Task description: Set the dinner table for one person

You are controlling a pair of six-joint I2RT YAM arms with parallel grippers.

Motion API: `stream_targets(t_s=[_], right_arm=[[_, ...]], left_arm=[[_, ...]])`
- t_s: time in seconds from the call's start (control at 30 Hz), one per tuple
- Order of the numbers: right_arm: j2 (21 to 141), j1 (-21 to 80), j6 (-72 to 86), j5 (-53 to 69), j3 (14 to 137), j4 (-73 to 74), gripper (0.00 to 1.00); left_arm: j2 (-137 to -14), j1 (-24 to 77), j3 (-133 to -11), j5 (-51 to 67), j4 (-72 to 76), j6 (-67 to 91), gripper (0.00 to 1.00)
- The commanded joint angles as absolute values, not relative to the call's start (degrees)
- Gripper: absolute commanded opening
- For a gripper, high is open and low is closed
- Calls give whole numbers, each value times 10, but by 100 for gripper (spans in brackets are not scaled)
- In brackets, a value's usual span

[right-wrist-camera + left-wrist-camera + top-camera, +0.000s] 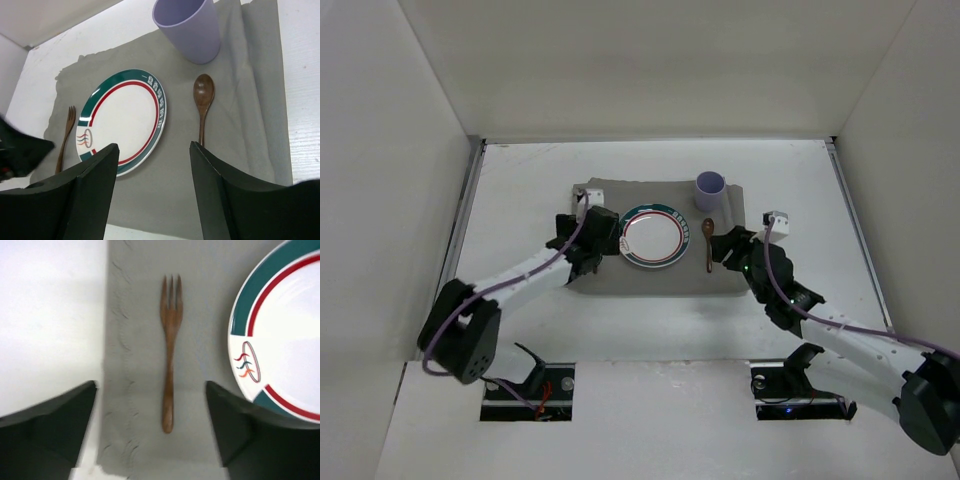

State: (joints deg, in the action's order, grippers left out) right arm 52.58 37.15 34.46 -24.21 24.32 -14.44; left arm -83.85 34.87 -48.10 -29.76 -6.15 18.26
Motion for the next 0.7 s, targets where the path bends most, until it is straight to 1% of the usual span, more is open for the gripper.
stream_targets(t_s=[0.0,0.1,0.17,0.2,0.23,0.27,0.3,0.37,0.47,0.53,0.6,0.67], right_arm=[[528,372,339,-264,244,-184,65],[527,372,338,-286,238,-190,63],[516,372,338,-288,236,-186,53],[510,372,342,-288,231,-188,45],[505,366,345,-287,225,-190,18],[504,360,349,-287,225,-185,7],[507,349,355,-284,226,-176,0],[510,329,376,-280,225,-164,0],[506,297,395,-280,214,-163,6],[503,275,413,-274,217,-156,7],[493,251,429,-258,231,-138,7],[482,233,447,-251,250,-117,7]], left_arm=[[-729,353,-454,-327,-62,210,100],[-641,348,-425,-331,-66,236,100],[-578,341,-391,-348,-65,258,100],[-555,337,-379,-358,-68,271,100],[-516,324,-354,-377,-72,291,100],[-486,309,-332,-387,-79,308,100],[-460,288,-312,-389,-87,327,100],[-426,236,-285,-381,-110,365,100],[-393,184,-262,-362,-147,424,100],[-364,161,-237,-362,-153,461,100],[-362,139,-220,-371,-150,475,100],[-391,116,-215,-367,-150,486,100]])
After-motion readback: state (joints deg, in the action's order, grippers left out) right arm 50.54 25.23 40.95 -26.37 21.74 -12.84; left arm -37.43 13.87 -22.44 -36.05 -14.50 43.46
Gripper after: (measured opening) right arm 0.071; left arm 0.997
